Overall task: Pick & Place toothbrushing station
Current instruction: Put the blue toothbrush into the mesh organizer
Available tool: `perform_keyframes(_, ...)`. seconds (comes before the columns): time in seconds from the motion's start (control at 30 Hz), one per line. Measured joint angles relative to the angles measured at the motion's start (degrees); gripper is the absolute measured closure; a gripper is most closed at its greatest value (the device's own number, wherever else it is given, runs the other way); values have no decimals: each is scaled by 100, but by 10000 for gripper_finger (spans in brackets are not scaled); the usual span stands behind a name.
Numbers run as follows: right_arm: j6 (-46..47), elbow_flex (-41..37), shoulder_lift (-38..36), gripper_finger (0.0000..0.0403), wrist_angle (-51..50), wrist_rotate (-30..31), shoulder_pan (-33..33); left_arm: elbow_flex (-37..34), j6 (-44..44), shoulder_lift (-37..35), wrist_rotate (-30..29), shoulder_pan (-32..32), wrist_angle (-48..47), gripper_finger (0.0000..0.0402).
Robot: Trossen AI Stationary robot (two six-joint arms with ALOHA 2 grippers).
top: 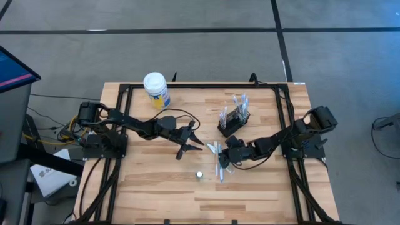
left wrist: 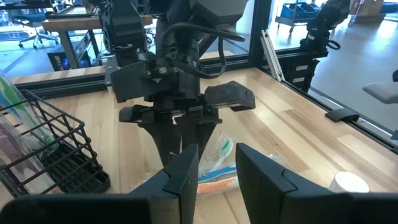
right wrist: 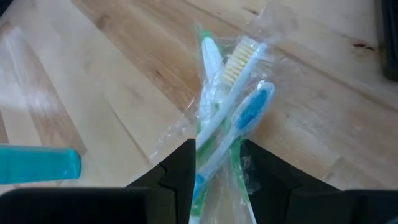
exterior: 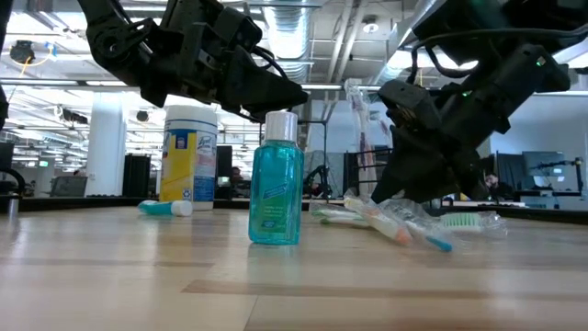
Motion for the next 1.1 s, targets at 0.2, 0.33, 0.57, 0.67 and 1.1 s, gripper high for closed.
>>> perform_keyframes(0.2,-62,0,1,329,-159,-28,-51,0,1,0,0,0,-1,301)
perform_keyframes(0.33,-332,0,-2,392,-140,-37,-60,0,0,0,2,0,0,301)
perform_keyframes(0.57,-516,62,-4,402,-143,-81,-58,0,0,0,0,2,0,301)
perform_keyframes(0.67,-740,206,-4,402,-143,-147,-58,0,0,0,0,0,-1,301)
perform_keyframes(1.1,-1214,407,-1323,403,-1459,1038,183,0,1,0,0,1,-8,301)
